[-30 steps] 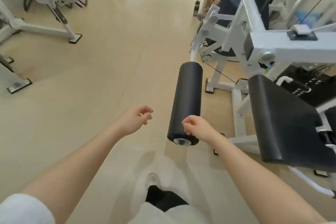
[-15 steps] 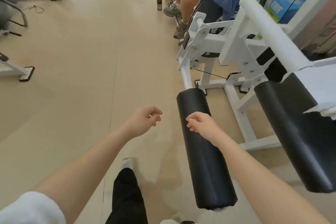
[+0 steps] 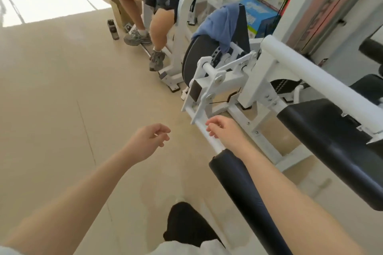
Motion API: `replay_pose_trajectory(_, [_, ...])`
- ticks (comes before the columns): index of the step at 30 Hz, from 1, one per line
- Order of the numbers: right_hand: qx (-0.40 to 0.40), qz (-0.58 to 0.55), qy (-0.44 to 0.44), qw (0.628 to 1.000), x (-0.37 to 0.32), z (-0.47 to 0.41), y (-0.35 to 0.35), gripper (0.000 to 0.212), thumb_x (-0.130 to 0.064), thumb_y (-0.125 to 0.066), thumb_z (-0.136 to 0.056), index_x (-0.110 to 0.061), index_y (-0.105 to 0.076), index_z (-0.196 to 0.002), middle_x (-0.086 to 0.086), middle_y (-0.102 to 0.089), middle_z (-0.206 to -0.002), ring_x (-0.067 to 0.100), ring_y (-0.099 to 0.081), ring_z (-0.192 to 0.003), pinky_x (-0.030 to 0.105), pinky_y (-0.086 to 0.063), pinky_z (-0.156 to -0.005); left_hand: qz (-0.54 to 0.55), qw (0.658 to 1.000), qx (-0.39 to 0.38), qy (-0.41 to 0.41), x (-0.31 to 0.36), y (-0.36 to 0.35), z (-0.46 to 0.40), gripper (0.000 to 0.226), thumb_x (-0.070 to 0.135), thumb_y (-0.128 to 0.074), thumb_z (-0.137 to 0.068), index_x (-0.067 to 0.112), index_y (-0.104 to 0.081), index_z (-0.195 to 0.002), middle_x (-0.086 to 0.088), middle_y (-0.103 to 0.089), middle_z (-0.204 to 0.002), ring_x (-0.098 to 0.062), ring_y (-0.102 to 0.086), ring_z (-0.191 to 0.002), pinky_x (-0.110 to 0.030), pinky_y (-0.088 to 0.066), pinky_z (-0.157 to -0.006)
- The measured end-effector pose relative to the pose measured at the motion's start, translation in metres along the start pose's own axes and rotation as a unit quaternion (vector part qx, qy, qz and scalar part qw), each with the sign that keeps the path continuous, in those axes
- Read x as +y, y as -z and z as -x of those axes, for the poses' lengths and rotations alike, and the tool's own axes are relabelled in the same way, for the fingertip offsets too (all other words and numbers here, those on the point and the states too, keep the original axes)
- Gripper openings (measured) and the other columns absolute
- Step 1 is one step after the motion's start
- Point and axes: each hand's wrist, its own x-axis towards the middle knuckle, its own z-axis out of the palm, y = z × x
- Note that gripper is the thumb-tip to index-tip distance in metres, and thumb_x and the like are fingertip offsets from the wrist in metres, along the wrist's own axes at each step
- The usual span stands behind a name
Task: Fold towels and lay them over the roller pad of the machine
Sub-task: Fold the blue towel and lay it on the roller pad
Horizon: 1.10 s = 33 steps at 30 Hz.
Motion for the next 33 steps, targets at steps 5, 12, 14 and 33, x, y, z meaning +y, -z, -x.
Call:
replay_pose_trajectory(5, [0.067, -0.025, 0.006, 0.997, -0.037, -0.075, 0.010, 0.015, -0.014, -0.049, -0.094, -0.020, -0.062, -0.091, -0.003, -0.065, -0.088, 0.012, -0.061, -0.081, 0.027, -0.049, -0.079, -0.034, 0.998, -0.041, -0.026, 0.006, 0.032, -0.099, 0.019, 0.015, -0.046, -0.093, 0.023, -0.060, -0.103, 0.007, -0.066, -0.094, -0.008, -0.062, -0.076, -0.024, -0.047, -0.070])
replay_pose_trajectory(12, [0.154, -0.008, -0.012, 0.988, -0.097, -0.208, 0.059, 0.014, -0.017, -0.049, -0.093, -0.019, -0.062, -0.094, -0.001, -0.063, -0.088, 0.015, -0.060, -0.083, 0.031, -0.051, -0.079, -0.043, 0.993, -0.074, -0.080, 0.064, 0.081, -0.253, 0.018, 0.021, -0.045, -0.094, 0.030, -0.057, -0.102, 0.005, -0.067, -0.096, -0.011, -0.063, -0.084, -0.028, -0.049, -0.075])
replay_pose_trajectory(14, [0.169, 0.007, -0.018, 0.985, -0.108, -0.243, 0.067, 0.015, -0.018, -0.048, -0.094, -0.018, -0.061, -0.101, 0.001, -0.062, -0.094, 0.015, -0.057, -0.082, 0.026, -0.048, -0.070, -0.044, 0.992, -0.071, -0.099, 0.079, 0.093, -0.295, 0.018, 0.022, -0.046, -0.094, 0.031, -0.058, -0.103, 0.005, -0.066, -0.093, -0.013, -0.062, -0.085, -0.023, -0.046, -0.067])
replay_pose_trajectory(33, [0.405, -0.363, -0.180, 0.819, -0.133, -0.411, 0.072, 0.047, -0.013, -0.059, -0.090, -0.007, -0.040, -0.133, 0.013, -0.056, -0.128, 0.025, -0.059, -0.105, 0.033, -0.050, -0.081, -0.060, 0.910, -0.288, -0.293, 0.155, 0.107, -0.505, 0.056, 0.022, -0.065, -0.083, 0.016, -0.043, -0.133, 0.009, -0.051, -0.101, -0.017, -0.053, -0.080, -0.024, -0.042, -0.073])
